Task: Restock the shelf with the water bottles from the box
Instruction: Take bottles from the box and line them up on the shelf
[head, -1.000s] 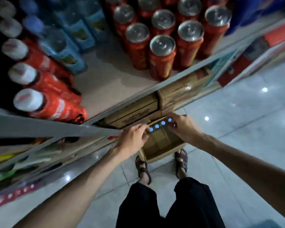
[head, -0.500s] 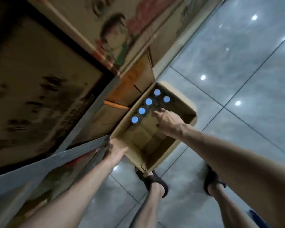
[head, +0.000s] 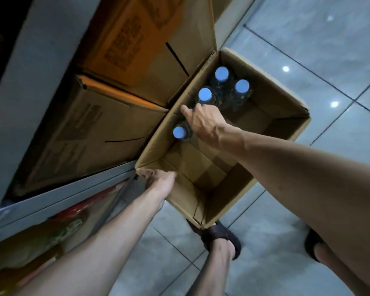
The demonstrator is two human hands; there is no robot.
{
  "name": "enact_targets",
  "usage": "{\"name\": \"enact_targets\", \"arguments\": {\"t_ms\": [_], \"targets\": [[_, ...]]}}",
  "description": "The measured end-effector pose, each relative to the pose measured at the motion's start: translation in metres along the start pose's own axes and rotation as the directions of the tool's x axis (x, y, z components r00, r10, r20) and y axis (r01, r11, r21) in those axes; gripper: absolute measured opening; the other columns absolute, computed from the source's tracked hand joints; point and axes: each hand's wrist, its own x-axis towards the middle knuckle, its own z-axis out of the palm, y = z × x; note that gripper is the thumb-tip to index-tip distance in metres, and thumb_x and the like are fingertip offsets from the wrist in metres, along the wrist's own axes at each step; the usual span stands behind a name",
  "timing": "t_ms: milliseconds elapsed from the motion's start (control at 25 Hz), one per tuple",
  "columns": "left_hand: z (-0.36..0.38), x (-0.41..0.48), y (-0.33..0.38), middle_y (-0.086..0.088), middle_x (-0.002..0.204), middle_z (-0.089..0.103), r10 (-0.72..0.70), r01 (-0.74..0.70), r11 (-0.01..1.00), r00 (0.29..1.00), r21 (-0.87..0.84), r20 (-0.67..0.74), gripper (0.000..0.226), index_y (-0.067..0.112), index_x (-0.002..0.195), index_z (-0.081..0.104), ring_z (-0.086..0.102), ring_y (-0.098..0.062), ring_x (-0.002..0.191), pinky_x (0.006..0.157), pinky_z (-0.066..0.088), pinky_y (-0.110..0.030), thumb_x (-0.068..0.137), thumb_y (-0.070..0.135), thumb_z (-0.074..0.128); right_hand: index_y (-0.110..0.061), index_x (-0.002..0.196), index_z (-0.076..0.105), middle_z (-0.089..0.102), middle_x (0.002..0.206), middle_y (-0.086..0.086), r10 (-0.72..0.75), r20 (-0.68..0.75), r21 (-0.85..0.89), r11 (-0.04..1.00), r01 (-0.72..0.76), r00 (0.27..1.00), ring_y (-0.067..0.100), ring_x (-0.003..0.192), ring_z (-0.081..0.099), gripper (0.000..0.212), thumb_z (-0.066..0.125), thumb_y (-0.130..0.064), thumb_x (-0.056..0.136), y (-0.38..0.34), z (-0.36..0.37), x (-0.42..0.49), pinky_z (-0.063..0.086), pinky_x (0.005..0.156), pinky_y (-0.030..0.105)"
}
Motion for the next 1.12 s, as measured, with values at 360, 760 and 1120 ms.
{"name": "enact_targets", "arguments": {"t_ms": [360,760,1120], "targets": [[-0.018,-0.065,0.012,-0.016,0.154,0.03,0.259,-0.247,0.959,0.963,0.136,-0.079,0.097,0.019,0.154,0.001,0.038,-0.037,0.135,0.106,0.036,-0.042,0.085,0.026,0.069,-0.024,0.11,0.054,0.063,0.078,0.002,0.25,-0.07,0.553,0.815,-0.171,0.966,0.028,0.069,0.063,0.028,0.056,-0.043,0.089,0.038,-0.042,-0.114,0.045,0.059,0.033],[-0.126,-0.359,0.114,0.006,0.103,0.064,0.781,-0.826,0.553,0.558,0.107,0.28,0.066,0.009,0.119,0.056,0.061,-0.006,0.098,0.076,0.043,-0.003,0.064,0.024,0.089,-0.015,0.078,0.067,0.063,0.058,0.008,0.122,-0.107,0.833,0.553,0.022,0.987,0.008,0.04,0.05,0.013,0.066,-0.025,0.084,0.051,-0.381,-0.276,0.039,0.046,0.024],[-0.325,-0.64,0.108,0.014,0.087,0.075,0.825,-0.839,0.542,0.525,-0.033,0.209,0.046,0.026,0.094,0.069,0.069,0.004,0.081,0.076,0.053,-0.016,0.056,0.043,0.088,-0.013,0.097,0.064,0.062,0.077,0.001,0.023,-0.221,0.96,0.184,0.213,0.975,0.005,0.062,0.058,0.021,0.066,-0.033,0.091,-0.033,-0.629,-0.424,0.043,0.054,0.019]]}}
